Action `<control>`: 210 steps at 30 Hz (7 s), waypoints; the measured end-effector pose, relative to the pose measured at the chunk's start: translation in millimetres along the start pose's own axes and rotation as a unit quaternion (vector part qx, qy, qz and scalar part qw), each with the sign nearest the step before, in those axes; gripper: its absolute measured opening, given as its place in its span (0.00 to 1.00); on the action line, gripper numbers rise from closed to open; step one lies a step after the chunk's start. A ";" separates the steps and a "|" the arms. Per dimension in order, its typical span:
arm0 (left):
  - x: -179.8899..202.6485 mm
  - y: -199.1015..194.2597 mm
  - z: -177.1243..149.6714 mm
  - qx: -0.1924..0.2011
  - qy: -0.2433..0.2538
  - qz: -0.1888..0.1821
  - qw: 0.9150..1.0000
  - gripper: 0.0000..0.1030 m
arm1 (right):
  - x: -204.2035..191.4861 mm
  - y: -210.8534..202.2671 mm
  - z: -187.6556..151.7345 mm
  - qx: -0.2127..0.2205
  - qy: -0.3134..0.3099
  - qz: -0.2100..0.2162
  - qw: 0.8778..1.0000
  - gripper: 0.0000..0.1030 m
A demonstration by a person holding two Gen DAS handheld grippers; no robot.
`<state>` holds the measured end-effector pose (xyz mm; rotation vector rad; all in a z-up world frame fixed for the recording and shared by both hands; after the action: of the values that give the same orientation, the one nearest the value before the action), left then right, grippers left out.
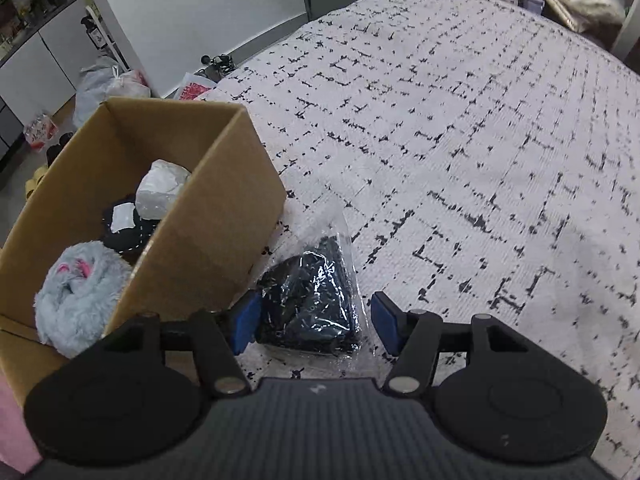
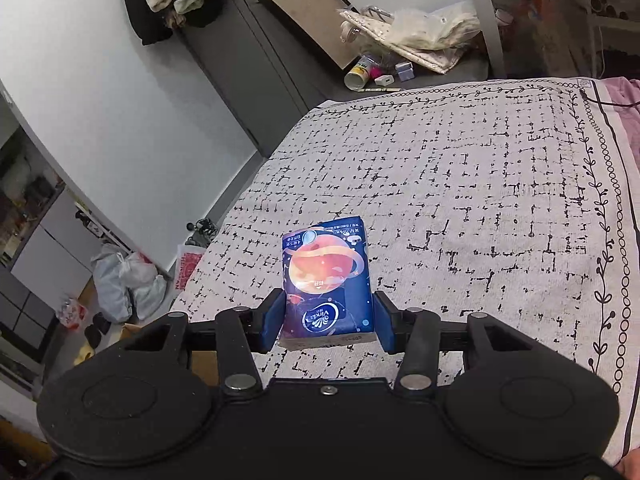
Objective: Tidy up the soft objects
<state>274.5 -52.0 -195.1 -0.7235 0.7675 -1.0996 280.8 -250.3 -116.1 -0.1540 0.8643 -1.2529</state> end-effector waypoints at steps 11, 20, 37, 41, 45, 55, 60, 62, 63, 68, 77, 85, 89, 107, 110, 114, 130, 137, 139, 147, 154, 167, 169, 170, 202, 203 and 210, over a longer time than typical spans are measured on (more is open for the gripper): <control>-14.0 -0.7 -4.9 0.009 -0.042 -0.017 0.999 0.23 | 3.5 -8.5 4.0 0.014 0.011 0.013 1.000 0.44; -14.7 -37.0 1.6 0.032 -0.052 -0.098 0.993 0.16 | -3.1 -13.5 4.8 0.020 0.007 0.026 0.999 0.45; -66.7 -106.6 36.6 0.091 -0.093 -0.154 0.979 0.16 | -33.5 -16.3 -3.5 0.022 -0.028 0.057 0.998 0.44; -86.4 -113.7 40.2 0.100 -0.105 -0.154 0.977 0.16 | -43.3 -14.0 -8.1 0.019 -0.038 0.063 0.997 0.44; -109.4 -116.3 44.8 0.108 -0.121 -0.154 0.975 0.16 | -53.7 -10.8 -13.7 0.013 -0.051 0.074 0.996 0.44; -158.5 -101.0 49.1 0.099 -0.164 -0.149 0.970 0.16 | -83.3 -0.4 -32.0 -0.003 -0.078 0.098 0.992 0.44; -175.2 -89.0 48.8 0.089 -0.177 -0.157 0.968 0.17 | -105.0 7.8 -46.8 -0.015 -0.093 0.118 0.989 0.44; -181.5 -84.2 50.2 0.084 -0.180 -0.151 0.968 0.19 | -115.4 10.1 -52.9 -0.016 -0.103 0.126 0.986 0.44; -184.7 -82.4 50.6 0.082 -0.181 -0.144 0.969 0.20 | -120.4 11.7 -55.3 -0.016 -0.106 0.130 0.986 0.44; -204.8 -76.8 50.9 0.076 -0.199 -0.144 0.966 0.26 | -143.3 24.0 -70.1 -0.024 -0.123 0.150 0.981 0.44; -228.0 -71.9 46.2 0.070 -0.201 -0.133 0.968 0.44 | -162.9 35.9 -84.1 -0.032 -0.133 0.181 0.974 0.45; -223.8 -75.1 39.5 0.058 -0.184 -0.128 0.973 0.62 | -165.7 24.9 -82.5 -0.032 -0.133 0.197 0.971 0.67; -221.5 -90.1 36.3 0.060 -0.179 -0.125 0.974 0.70 | -155.8 8.3 -75.4 -0.021 -0.115 0.188 0.975 0.72; -196.0 -168.4 13.7 0.097 -0.127 -0.139 0.977 0.88 | -112.8 -80.2 -55.1 0.010 -0.095 0.114 0.989 0.92; -195.7 -181.6 8.0 0.103 -0.126 -0.151 0.975 0.88 | -107.7 -97.3 -52.6 0.008 -0.094 0.102 0.990 0.94; -196.4 -198.9 -3.7 0.112 -0.121 -0.155 0.974 0.89 | -102.5 -120.1 -50.2 0.018 -0.084 0.082 0.993 1.00; -202.5 -257.1 -44.1 0.138 -0.091 -0.159 0.973 0.96 | -94.7 -200.1 -60.4 0.053 -0.088 0.050 0.993 1.00; -204.2 -281.7 -57.8 0.148 -0.084 -0.160 0.972 0.98 | -97.9 -227.2 -68.8 0.056 -0.096 0.046 0.993 1.00; -203.2 -289.6 -61.5 0.154 -0.079 -0.160 0.972 0.99 | -100.7 -232.1 -73.5 0.050 -0.102 0.046 0.993 1.00; -201.7 -311.6 -78.2 0.165 -0.061 -0.163 0.971 0.99 | -111.2 -246.4 -91.1 0.036 -0.114 0.032 0.992 1.00; -208.9 -316.8 -89.8 0.168 -0.044 -0.142 0.975 0.99 | -109.1 -255.9 -95.8 0.039 -0.110 0.016 0.993 1.00; -218.4 -317.2 -98.0 0.159 -0.024 -0.135 0.978 0.99 | -110.1 -261.4 -97.6 0.042 -0.098 0.019 0.994 1.00; -218.6 -317.8 -99.4 0.160 -0.022 -0.134 0.978 0.99 | -108.9 -260.5 -97.8 0.042 -0.098 0.016 0.994 1.00; -218.1 -318.2 -99.6 0.159 -0.020 -0.135 0.978 0.99 | -109.1 -260.4 -98.6 0.043 -0.100 0.015 0.994 1.00; -202.3 -317.0 -97.5 0.152 0.008 -0.128 0.980 0.99 | -104.6 -252.6 -103.0 0.021 -0.110 0.009 0.994 1.00; -202.2 -317.0 -97.4 0.152 0.008 -0.129 0.980 0.99 | -104.9 -252.5 -103.2 0.020 -0.110 0.011 0.994 1.00; -196.7 -318.1 -99.1 0.154 0.009 -0.137 0.978 0.99 | -98.2 -248.9 -102.3 0.012 -0.097 0.005 0.995 1.00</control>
<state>-16.0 30.1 46.9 -0.5638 0.5041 -1.4400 19.9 -215.9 -2.9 -0.2468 0.6814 -1.2162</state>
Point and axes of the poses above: each gripper's, at about its wrist camera, not at the fingertips, and y roughly the way its jaws point, x to its right, z to its top, the point moved 3 cm from there along y, roughly the way its jaws point, and after that the axes turned 4 degrees about x, right-handed, at the moved point
